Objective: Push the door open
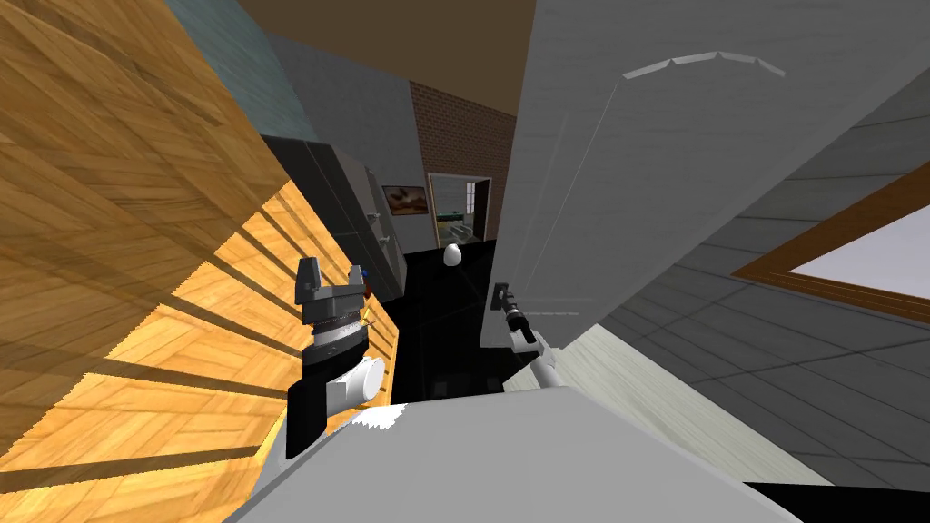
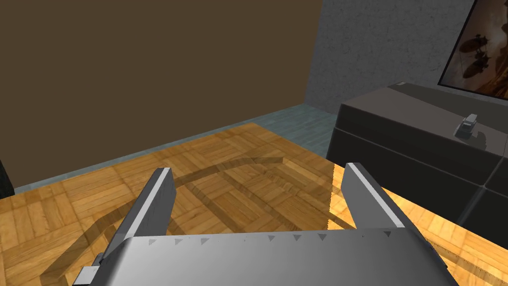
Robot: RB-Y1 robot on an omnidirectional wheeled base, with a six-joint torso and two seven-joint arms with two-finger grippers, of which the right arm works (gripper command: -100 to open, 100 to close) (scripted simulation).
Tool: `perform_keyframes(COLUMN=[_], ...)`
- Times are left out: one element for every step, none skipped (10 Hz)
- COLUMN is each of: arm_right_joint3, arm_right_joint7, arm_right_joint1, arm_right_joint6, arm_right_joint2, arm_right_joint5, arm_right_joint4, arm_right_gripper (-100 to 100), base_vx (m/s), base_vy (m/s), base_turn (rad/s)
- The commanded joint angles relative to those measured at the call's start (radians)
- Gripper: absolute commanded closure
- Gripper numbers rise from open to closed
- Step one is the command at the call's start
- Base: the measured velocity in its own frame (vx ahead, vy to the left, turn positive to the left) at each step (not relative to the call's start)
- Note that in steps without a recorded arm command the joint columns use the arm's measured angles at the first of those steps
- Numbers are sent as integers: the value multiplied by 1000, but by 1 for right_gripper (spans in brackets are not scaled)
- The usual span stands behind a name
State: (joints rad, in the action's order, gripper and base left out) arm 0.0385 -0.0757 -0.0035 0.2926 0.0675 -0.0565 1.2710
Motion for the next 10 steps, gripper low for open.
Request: perform_keyframes(arm_right_joint3=[28, 35, 48, 55, 61, 75, 89, 75, 74, 72], arm_right_joint7=[6, 8, 10, 11, 13, 16, 18, 10, 9, 6], arm_right_joint1=[-7, -8, -9, -10, -11, -13, -15, -11, -10, -8], arm_right_joint6=[1, 1, 0, 0, 0, -1, -1, 1, 0, -2], arm_right_joint2=[8, 10, 12, 13, 14, 15, 15, 14, 14, 11], arm_right_joint5=[2, 3, 5, 6, 7, 9, 11, 13, 14, 15], arm_right_joint4=[0, -1, -3, -3, -4, -6, -7, -12, -10, -6], arm_right_gripper=[100, 100, 100, 100, 100, 100, 100, -100, -100, -100], base_vx=[167, 124, 142, 141, 112, 115, 163, -59, -201, -214], base_vy=[67, 60, 42, 56, 49, 66, 71, 69, 45, 40], base_turn=[-55, -60, -52, -51, -70, -91, -102, -39, -12, -14])
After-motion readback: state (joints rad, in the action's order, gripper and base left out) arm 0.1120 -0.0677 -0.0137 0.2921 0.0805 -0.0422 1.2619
